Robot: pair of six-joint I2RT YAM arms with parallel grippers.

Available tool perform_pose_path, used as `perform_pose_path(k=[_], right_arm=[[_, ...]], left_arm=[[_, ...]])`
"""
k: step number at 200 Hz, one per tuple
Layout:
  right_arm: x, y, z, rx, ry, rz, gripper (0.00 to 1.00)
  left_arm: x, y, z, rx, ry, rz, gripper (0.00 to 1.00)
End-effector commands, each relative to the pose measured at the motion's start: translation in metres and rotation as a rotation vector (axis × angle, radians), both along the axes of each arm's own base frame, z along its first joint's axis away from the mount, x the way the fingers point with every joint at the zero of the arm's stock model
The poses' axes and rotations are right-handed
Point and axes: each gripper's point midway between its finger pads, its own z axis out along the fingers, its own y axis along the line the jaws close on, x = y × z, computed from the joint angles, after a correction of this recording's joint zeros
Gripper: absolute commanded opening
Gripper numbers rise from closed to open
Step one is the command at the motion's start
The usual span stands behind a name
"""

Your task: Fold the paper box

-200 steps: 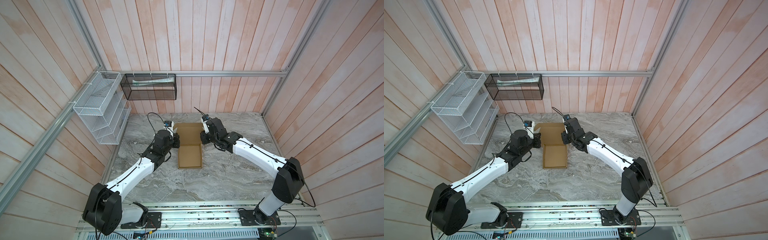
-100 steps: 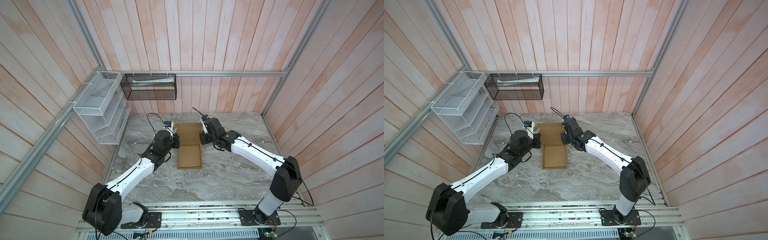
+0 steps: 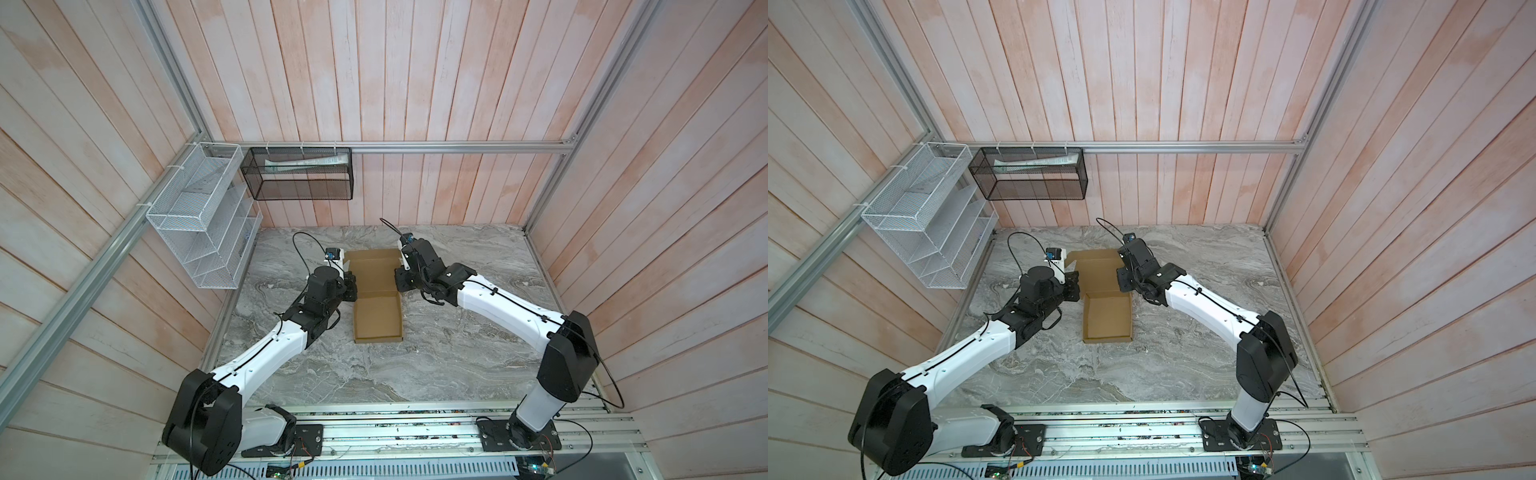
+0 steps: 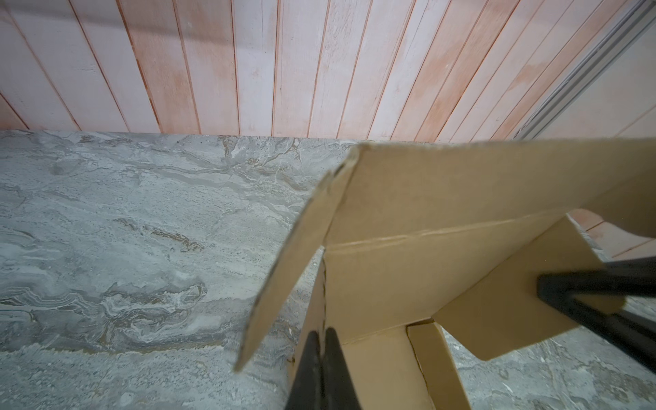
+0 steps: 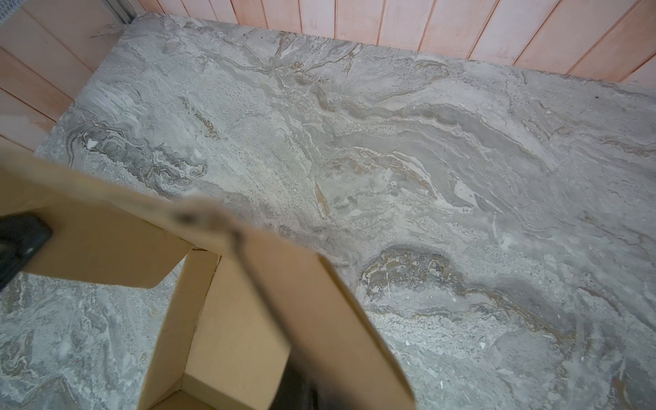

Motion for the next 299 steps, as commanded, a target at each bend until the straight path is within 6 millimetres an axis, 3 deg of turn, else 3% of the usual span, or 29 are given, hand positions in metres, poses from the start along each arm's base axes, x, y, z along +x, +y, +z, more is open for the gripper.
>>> perform_pose_path(k=[1,170,247,299], right_arm=[[-0.005,0.021,-0.001,0.055,-0.012,0.001,0.05],[-0.032,0.042,-0.029,0.102,0.004,-0.029,0.04],[-0.038,0.049,-0.032,0.104,0.013,-0.024,0.13],[-0.044,0.048,-0.039,0.096,0.022,-0.035,0.13]], left_arm=[[-0.006,-0.002,0.005,-0.035,-0.035,-0.013,0.0],[-0.034,0.007,-0.017,-0.062,-0.056,0.005,0.0],[-0.038,0.009,-0.019,-0.06,-0.06,0.006,0.0],[-0.041,0.011,-0.022,-0.061,-0.061,0.011,0.0]])
